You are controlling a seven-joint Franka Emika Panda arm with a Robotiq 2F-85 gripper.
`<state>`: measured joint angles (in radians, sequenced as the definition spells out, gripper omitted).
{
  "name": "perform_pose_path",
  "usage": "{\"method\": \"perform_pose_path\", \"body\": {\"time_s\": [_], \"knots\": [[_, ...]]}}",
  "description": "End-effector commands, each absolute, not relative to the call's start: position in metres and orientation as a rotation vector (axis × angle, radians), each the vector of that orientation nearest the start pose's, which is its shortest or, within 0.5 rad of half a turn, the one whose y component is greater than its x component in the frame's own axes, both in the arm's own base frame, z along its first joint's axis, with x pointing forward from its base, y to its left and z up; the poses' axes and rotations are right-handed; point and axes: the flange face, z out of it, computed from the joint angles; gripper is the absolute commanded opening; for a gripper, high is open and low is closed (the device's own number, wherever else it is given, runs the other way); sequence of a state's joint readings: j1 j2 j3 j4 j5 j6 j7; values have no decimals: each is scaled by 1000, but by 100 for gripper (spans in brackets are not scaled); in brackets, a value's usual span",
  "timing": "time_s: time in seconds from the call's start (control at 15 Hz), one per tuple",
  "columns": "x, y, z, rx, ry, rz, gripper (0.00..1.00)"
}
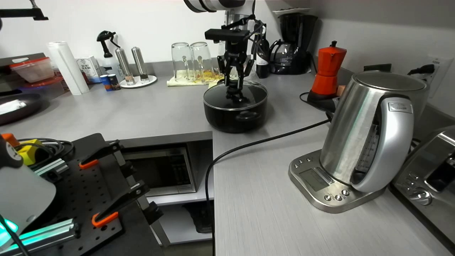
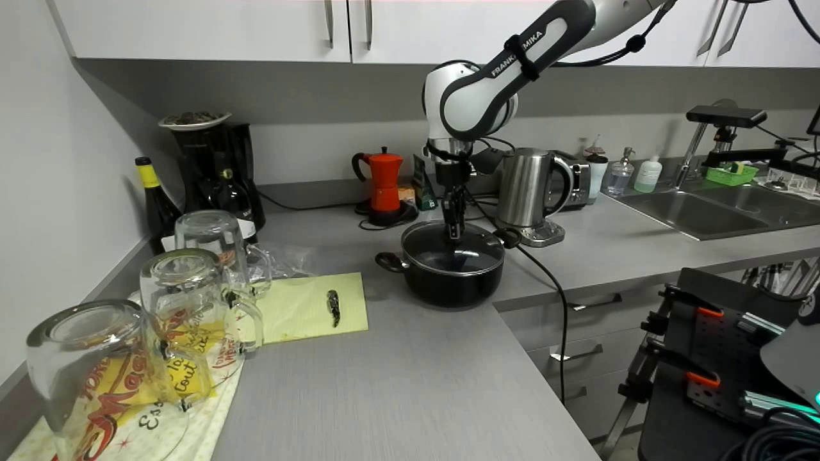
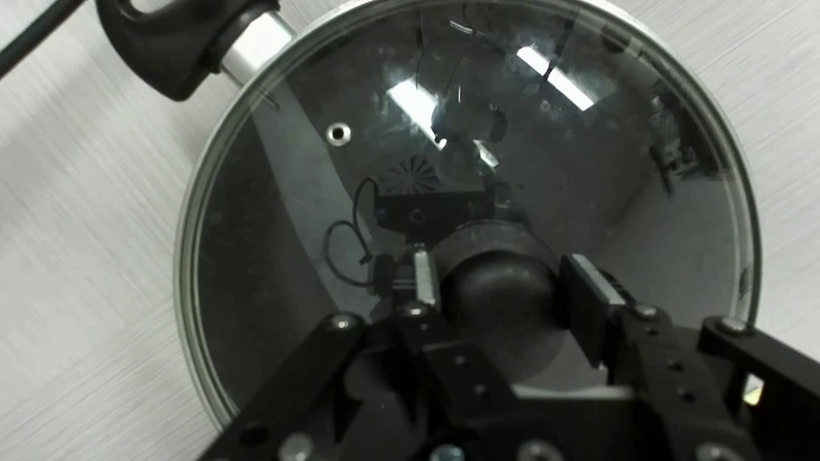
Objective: Pick up the lid and cover the pot
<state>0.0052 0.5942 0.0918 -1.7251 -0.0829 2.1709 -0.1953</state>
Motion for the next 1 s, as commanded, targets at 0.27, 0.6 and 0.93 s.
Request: {"method": "perform_pose_path", "body": {"time_s": [0.27,0.6,0.93], "knots": [[637,50,237,-3094,-524,255,25],[638,53,240,-3102,-519,274,25],[637,58,244,-3106,-530,293,25]]}}
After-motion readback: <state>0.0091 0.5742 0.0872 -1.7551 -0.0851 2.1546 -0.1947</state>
